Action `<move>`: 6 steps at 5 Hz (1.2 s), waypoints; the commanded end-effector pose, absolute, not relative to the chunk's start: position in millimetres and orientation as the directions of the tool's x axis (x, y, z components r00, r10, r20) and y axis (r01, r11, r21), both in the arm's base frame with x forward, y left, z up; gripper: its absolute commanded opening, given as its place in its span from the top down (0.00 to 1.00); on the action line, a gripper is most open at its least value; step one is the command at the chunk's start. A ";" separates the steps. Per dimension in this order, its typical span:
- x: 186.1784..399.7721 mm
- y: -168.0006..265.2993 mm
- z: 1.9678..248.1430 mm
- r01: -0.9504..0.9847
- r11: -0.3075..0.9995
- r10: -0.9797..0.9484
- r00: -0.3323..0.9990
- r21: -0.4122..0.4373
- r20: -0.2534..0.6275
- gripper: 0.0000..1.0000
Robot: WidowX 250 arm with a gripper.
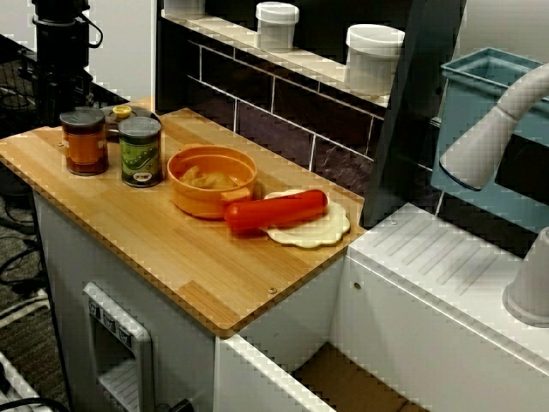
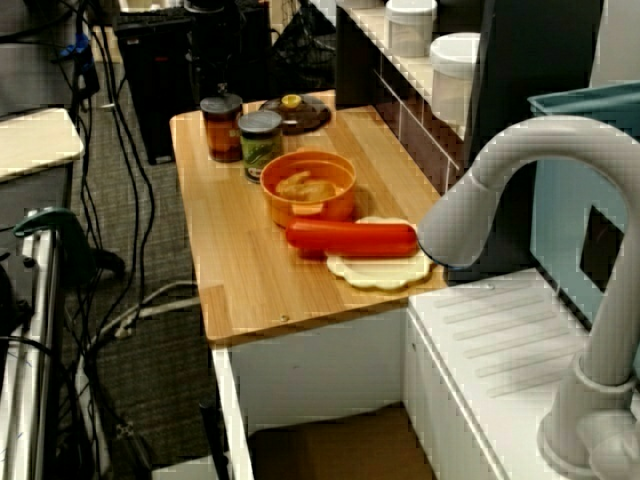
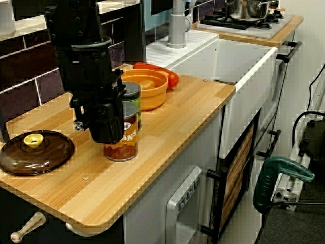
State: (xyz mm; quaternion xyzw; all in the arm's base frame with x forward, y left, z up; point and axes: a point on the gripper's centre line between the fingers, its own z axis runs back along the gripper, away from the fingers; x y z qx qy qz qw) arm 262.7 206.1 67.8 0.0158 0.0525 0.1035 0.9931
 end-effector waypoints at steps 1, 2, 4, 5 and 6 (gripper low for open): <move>266.1 205.4 100.8 -0.195 0.980 0.196 0.980 0.043 -0.035 1.00; 265.4 200.8 99.9 -0.191 0.981 0.192 0.980 0.027 -0.043 1.00; 260.5 184.8 103.0 -0.157 0.988 0.156 0.986 -0.014 -0.056 1.00; 259.9 177.6 102.2 -0.146 0.989 0.143 0.987 -0.032 -0.067 1.00; 258.9 173.9 101.7 -0.141 0.989 0.138 0.988 -0.035 -0.071 1.00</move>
